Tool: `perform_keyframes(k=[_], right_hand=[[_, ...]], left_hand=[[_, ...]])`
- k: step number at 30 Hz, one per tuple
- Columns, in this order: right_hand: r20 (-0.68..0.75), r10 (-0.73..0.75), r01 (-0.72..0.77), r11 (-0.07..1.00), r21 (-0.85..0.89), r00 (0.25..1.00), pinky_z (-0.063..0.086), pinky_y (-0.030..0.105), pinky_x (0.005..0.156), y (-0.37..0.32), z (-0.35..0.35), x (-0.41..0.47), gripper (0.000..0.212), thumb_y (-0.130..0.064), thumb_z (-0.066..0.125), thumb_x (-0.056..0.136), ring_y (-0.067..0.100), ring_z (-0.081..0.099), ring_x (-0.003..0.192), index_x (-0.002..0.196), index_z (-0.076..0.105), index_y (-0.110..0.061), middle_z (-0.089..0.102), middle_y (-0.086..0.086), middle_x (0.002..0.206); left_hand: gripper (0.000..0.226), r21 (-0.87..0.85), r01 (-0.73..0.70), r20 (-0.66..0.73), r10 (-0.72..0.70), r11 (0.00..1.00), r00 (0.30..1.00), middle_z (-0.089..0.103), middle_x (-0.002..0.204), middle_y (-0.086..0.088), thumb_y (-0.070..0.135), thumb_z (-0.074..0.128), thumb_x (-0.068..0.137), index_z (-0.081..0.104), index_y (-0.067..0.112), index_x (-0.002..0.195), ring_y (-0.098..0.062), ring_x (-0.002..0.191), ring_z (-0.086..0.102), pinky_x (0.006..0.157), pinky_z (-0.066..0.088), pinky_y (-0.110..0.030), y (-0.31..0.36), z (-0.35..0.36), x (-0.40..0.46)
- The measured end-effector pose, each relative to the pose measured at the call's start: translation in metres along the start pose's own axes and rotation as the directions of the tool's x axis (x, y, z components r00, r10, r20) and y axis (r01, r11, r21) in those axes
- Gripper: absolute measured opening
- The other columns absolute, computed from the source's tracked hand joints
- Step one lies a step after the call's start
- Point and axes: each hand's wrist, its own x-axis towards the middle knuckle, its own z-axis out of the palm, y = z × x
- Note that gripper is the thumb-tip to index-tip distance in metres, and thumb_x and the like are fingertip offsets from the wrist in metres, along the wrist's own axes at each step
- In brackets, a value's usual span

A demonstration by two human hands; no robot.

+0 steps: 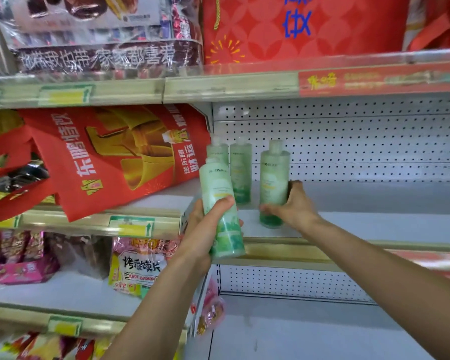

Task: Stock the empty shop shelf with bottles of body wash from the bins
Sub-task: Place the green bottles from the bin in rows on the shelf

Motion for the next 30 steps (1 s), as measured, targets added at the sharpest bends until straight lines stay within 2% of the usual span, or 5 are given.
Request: perform_keyframes(k=[3,9,15,22,30], right_hand=[[-0.031,-0.016,0.013,0.996,-0.086,0.999,0.042,0.027,0.073,0.003,-0.001,0.009,0.057,-0.021,0.081,0.074,0.018,0.053,0.091,0.115,0.044,-0.007,0.055,0.002,0.103],[0.005,0.026,-0.026,0.996,-0.085,1.0,0.047,0.03,0.084,0.011,0.001,0.046,0.053,-0.015,0.08,0.075,0.022,0.057,0.098,0.12,0.052,-0.01,0.062,0.007,0.116],[0.036,0.079,-0.078,0.996,-0.041,0.996,0.05,0.038,0.095,0.015,0.007,0.075,0.055,-0.014,0.083,0.072,0.025,0.062,0.106,0.118,0.053,-0.013,0.065,0.008,0.117],[0.076,0.079,-0.076,0.996,-0.041,0.994,0.051,0.039,0.095,0.019,0.011,0.091,0.056,-0.014,0.083,0.071,0.023,0.063,0.104,0.119,0.054,-0.011,0.065,0.006,0.117],[0.116,0.067,-0.065,0.998,-0.022,0.991,0.05,0.039,0.096,0.017,0.013,0.093,0.052,-0.011,0.079,0.076,0.024,0.062,0.106,0.121,0.052,-0.008,0.064,0.007,0.118]], left_hand=[[0.045,-0.011,-0.008,0.001,0.008,1.0,1.0,0.074,0.09,-0.007,0.03,0.075,0.081,0.057,0.016,0.121,-0.025,0.076,0.072,0.071,0.06,-0.045,0.002,0.005,0.004],[0.048,-0.012,-0.032,0.012,0.032,0.999,0.999,0.073,0.092,-0.007,0.028,0.073,0.082,0.055,0.017,0.126,-0.023,0.073,0.071,0.07,0.059,-0.044,0.003,0.01,0.011],[0.05,0.011,0.001,0.038,-0.001,1.0,0.999,0.07,0.109,-0.017,0.03,0.075,0.08,0.055,0.017,0.125,-0.024,0.075,0.071,0.068,0.059,-0.042,0.0,0.009,0.017],[0.044,0.025,-0.017,0.053,0.015,1.0,0.998,0.072,0.108,-0.014,0.03,0.072,0.083,0.057,0.02,0.124,-0.023,0.076,0.071,0.071,0.06,-0.042,0.001,0.01,0.024],[0.047,0.025,-0.009,0.069,0.007,1.0,0.998,0.072,0.108,-0.015,0.031,0.072,0.083,0.056,0.018,0.125,-0.022,0.076,0.071,0.067,0.058,-0.039,-0.002,0.011,0.026]])
